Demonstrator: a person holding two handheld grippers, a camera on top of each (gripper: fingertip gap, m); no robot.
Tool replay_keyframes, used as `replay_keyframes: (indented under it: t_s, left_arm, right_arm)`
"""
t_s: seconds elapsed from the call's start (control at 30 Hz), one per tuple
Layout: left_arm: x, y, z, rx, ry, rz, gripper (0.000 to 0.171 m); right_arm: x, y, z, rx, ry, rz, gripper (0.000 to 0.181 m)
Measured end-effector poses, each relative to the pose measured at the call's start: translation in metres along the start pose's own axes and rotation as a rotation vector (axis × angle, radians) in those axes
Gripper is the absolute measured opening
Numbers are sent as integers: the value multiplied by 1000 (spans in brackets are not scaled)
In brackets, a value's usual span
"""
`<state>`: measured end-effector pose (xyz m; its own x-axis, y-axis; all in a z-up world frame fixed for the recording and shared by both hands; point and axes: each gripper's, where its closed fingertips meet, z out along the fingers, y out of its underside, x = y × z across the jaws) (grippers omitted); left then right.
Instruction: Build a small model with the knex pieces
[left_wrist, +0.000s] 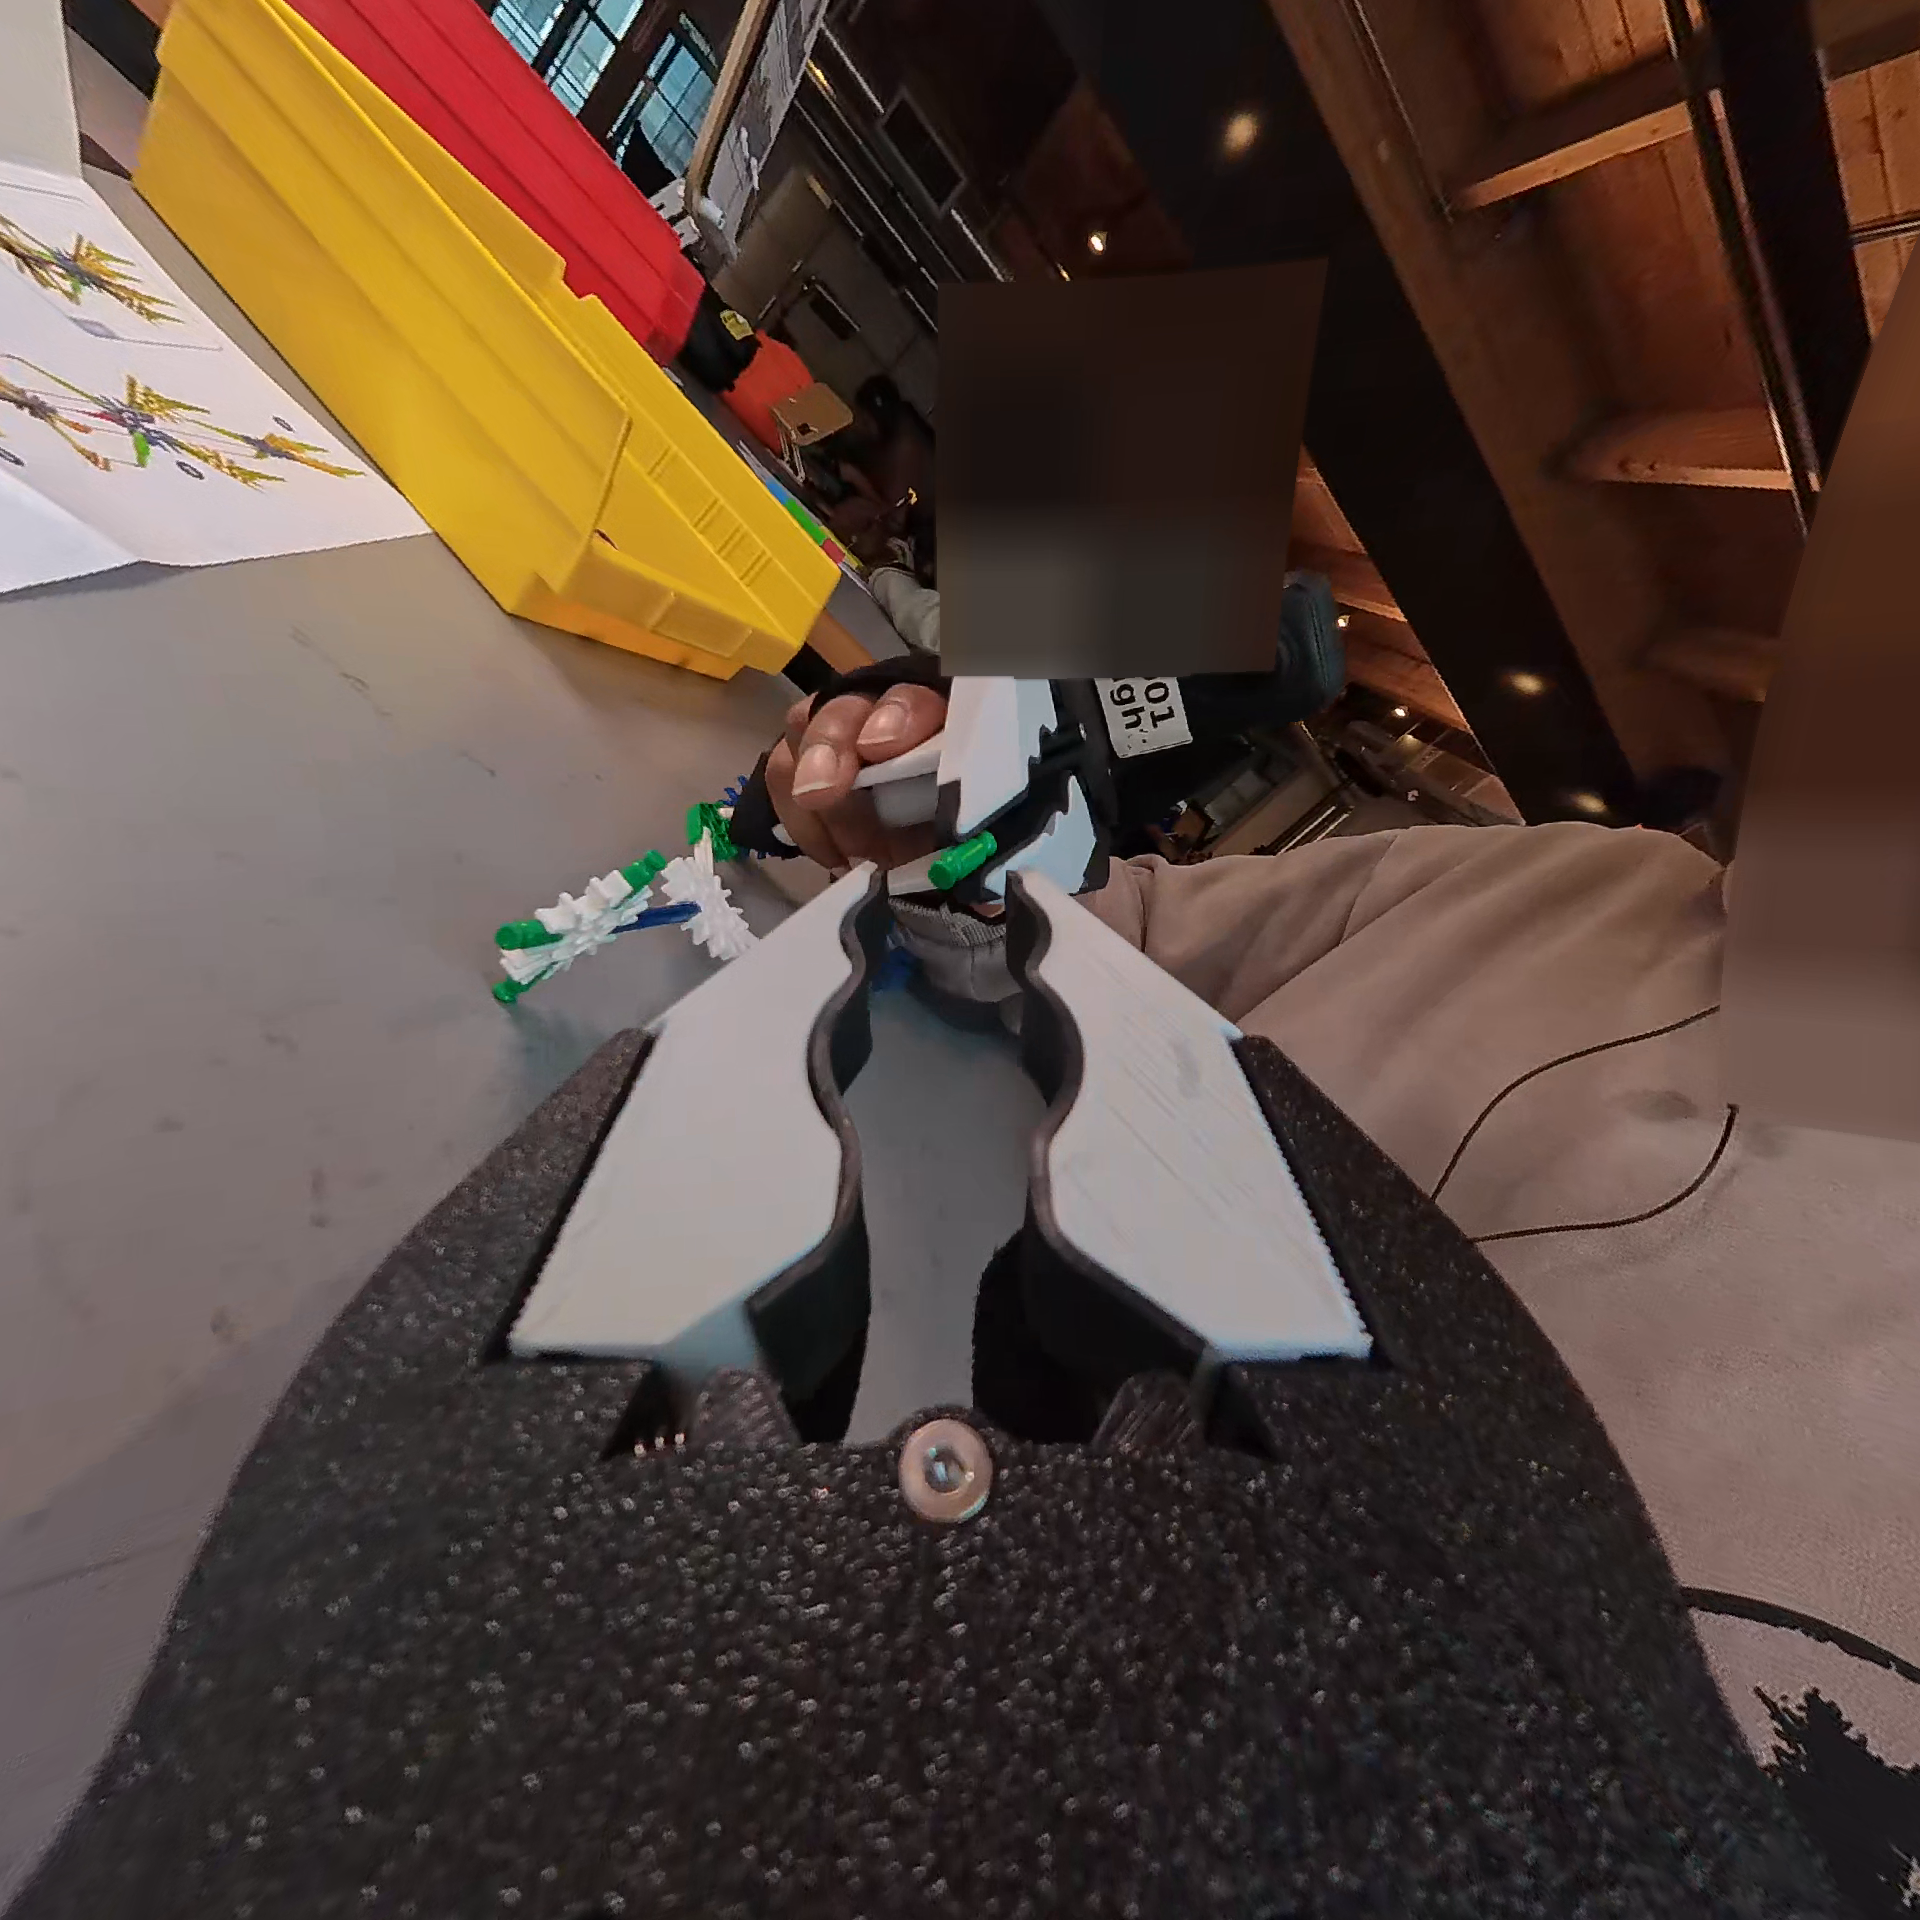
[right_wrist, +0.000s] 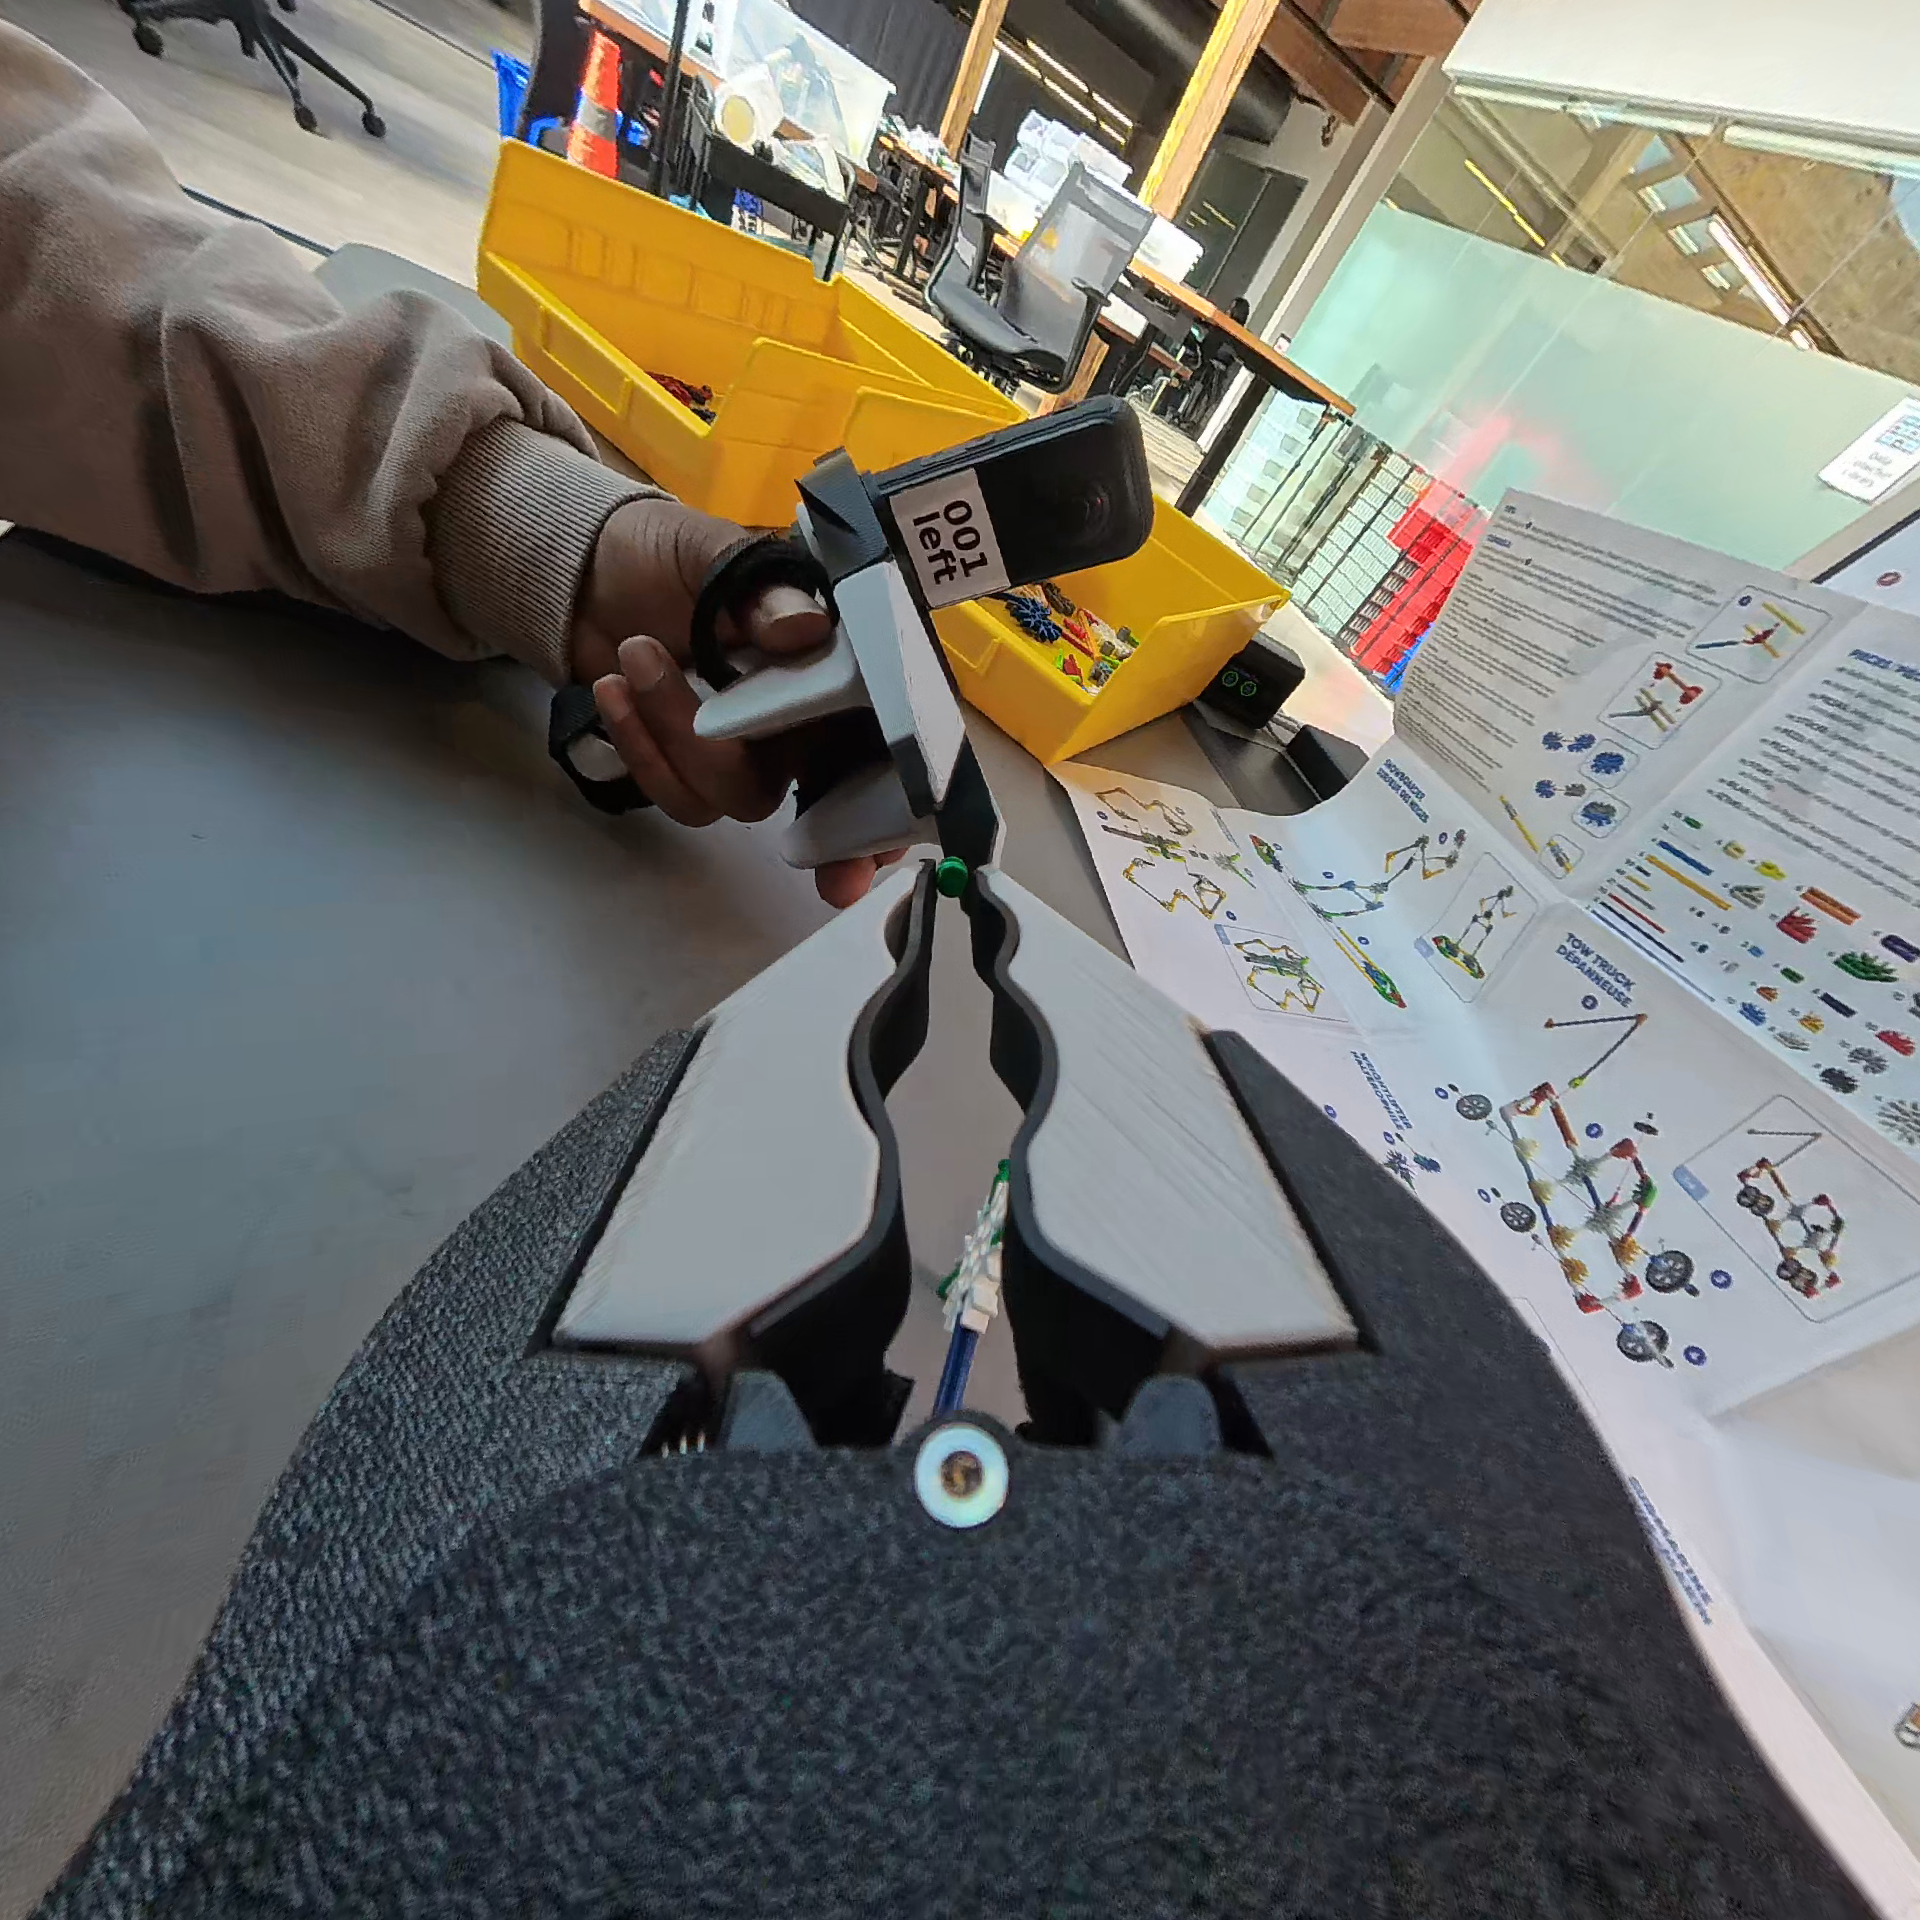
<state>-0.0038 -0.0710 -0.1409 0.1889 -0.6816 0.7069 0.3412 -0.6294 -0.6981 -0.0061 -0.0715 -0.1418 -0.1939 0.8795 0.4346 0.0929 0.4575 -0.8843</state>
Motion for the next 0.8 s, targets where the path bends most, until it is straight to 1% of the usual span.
replay_keyframes:
  t_s: [0.1,0.17,0.23,0.27,0.3,0.37,0.4,0.43,0.5,0.53,0.57,0.6,0.67,0.7,0.77,0.8]
  left_arm:
    - [2,5,3,-22,14,-16,20]
    - [6,6,5,-17,47,-32,10]
    - [9,4,5,1,65,-37,5]
    - [10,4,4,-2,64,-32,5]
    - [7,3,4,-5,27,-1,5]
    - [-7,-8,-7,5,-136,120,5]
    - [-17,-21,-22,25,-268,219,5]
    - [-30,-38,-45,50,-451,344,5]
    - [-49,-79,-112,101,-876,593,5]
    - [-51,-96,-149,130,-1067,673,5]
    - [-50,-109,-182,162,-1227,721,5]
    - [-49,-116,-211,179,-1352,739,5]
    - [-53,-119,-261,187,-1559,700,6]
    - [-57,-118,-278,187,-1622,674,7]
    - [-63,-115,-295,204,-1673,627,22]
    - [-65,-114,-295,213,-1664,612,25]
  right_arm:
    - [-3,-3,1,18,-11,-5,5]
    - [-5,-4,1,20,-21,-9,5]
    - [-5,-5,0,26,-21,-13,5]
    - [-5,-5,0,23,-22,-9,5]
    - [-2,-2,0,2,-6,-14,5]
    - [13,2,-6,-26,56,-20,13]
    - [23,3,-11,-30,83,15,19]
    - [34,6,-17,-46,101,65,25]
    - [49,26,-27,-145,91,182,37]
    - [52,40,-32,-207,72,225,38]
    - [54,53,-35,-256,58,250,37]
    - [51,65,-38,-301,25,270,34]
    - [40,78,-36,-347,-34,299,32]
    - [35,79,-34,-355,-56,301,32]
    - [24,80,-27,-379,-86,279,31]
    - [20,81,-24,-398,-86,255,31]
